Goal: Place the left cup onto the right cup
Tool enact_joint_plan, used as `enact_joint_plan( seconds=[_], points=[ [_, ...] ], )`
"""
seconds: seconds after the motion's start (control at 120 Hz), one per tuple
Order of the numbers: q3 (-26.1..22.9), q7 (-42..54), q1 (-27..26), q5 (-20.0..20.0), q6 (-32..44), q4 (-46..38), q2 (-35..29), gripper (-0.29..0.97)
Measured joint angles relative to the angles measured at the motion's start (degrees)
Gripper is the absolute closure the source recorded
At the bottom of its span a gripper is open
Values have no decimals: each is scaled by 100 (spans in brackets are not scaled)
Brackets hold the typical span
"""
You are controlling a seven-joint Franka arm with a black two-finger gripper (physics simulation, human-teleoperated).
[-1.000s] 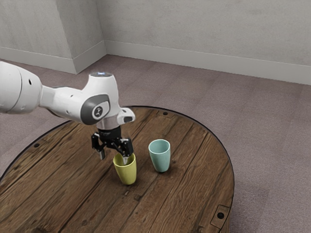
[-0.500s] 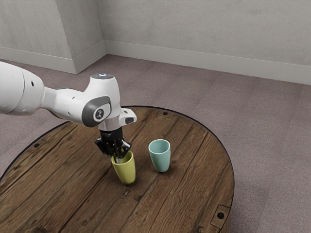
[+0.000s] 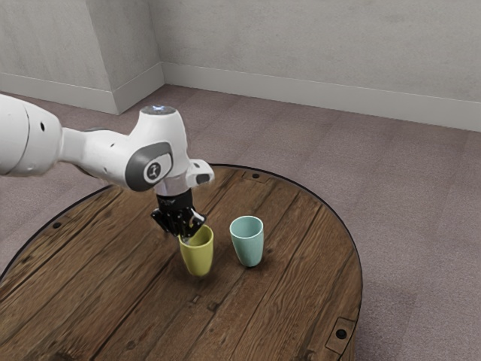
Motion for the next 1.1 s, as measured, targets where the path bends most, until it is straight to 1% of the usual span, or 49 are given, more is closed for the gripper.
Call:
enact_joint_plan(
  seconds=[0.133,0.317,0.483,0.733,0.85,0.967,1.1],
  points=[
    [-4,-105,-88,57,-11,14,-399,78],
    [-110,-345,-55,93,-22,179,-824,78],
    [-262,-633,-26,69,-106,495,-977,78],
    [-506,-1235,31,-96,-760,1225,-866,78],
    [-584,-1511,-22,-175,-1048,1495,-656,78],
    [-597,-1772,-137,-338,-1254,1611,-468,78],
    [-592,-2020,-108,-420,-1452,1844,-202,78]
  ],
)
